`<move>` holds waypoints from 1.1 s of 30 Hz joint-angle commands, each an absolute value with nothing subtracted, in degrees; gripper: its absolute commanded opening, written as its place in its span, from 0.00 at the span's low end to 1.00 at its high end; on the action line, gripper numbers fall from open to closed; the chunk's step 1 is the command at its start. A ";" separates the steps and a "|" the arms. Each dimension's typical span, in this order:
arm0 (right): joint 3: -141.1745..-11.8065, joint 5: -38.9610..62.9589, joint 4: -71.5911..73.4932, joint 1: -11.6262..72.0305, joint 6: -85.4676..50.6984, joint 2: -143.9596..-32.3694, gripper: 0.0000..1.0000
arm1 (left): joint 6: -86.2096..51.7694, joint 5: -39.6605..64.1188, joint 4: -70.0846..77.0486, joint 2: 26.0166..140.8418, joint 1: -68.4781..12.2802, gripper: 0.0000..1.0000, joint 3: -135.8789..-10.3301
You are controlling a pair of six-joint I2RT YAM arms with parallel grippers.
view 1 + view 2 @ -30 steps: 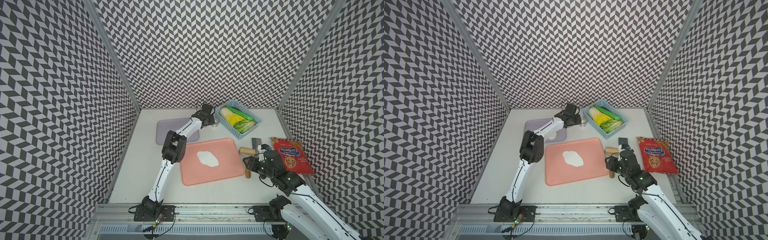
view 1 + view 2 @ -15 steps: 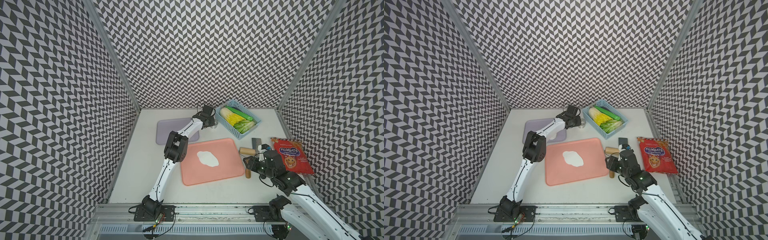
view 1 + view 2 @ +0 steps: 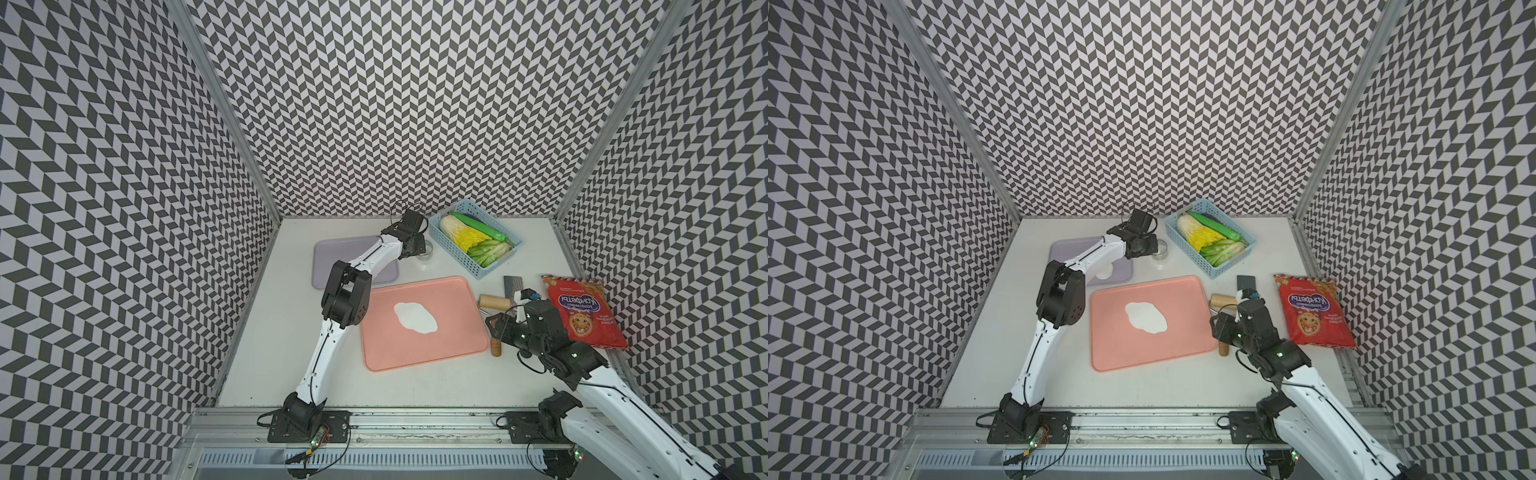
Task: Roll out the dumpling wrappers from the dough
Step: Pick up the dumpling mold from the center of the board, then press the dumpling wrapper on the work surface.
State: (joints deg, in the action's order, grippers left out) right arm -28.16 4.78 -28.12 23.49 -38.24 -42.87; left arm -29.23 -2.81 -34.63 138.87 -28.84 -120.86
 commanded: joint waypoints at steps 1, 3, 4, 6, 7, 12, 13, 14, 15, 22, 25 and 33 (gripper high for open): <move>-30.30 6.11 -24.31 23.78 -35.83 -44.09 0.55 | -27.44 -4.28 -35.51 128.76 -29.43 0.00 -115.46; -31.46 7.49 -23.18 23.75 -34.56 -45.41 0.52 | -26.94 -4.81 -34.88 124.23 -30.37 0.00 -109.78; -32.42 7.99 -22.63 23.78 -34.12 -46.52 0.50 | -26.44 -5.24 -34.53 121.82 -31.00 0.00 -106.83; -34.67 8.94 -22.46 23.83 -33.22 -49.20 0.50 | -25.98 -6.42 -34.39 117.59 -32.17 0.00 -101.67; -35.89 9.68 -22.41 23.97 -32.72 -50.92 0.50 | -25.84 -6.42 -34.03 115.48 -32.64 0.00 -98.83; -41.36 13.11 -19.88 26.23 -31.44 -58.85 0.45 | -26.53 -5.20 -32.39 105.40 -34.81 0.00 -85.71; -42.44 12.86 -19.53 27.19 -31.33 -60.28 0.44 | -26.78 -5.25 -31.95 103.37 -35.42 0.00 -83.08; -43.57 12.74 -19.20 28.08 -31.29 -61.85 0.41 | -27.04 -5.28 -31.54 101.57 -35.87 0.00 -80.78; -44.48 12.75 -18.87 28.80 -31.29 -63.05 0.40 | -27.26 -5.20 -31.23 99.96 -36.24 0.00 -78.68; -50.90 13.77 -17.37 36.48 -31.68 -72.82 0.35 | -29.77 -5.70 -28.99 91.04 -38.79 0.00 -67.21; -52.30 14.50 -15.58 38.36 -32.58 -75.74 0.35 | -30.14 -5.70 -28.47 89.41 -39.93 0.00 -64.97; -57.87 13.66 -16.35 41.13 -33.39 -83.05 0.31 | -30.63 -6.32 -28.83 87.88 -41.93 0.00 -63.36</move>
State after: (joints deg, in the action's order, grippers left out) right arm -55.64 14.22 -18.09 40.56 -32.84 -81.84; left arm -29.93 -5.34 -30.33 90.30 -41.32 -63.94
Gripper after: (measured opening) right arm 0.313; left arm 0.079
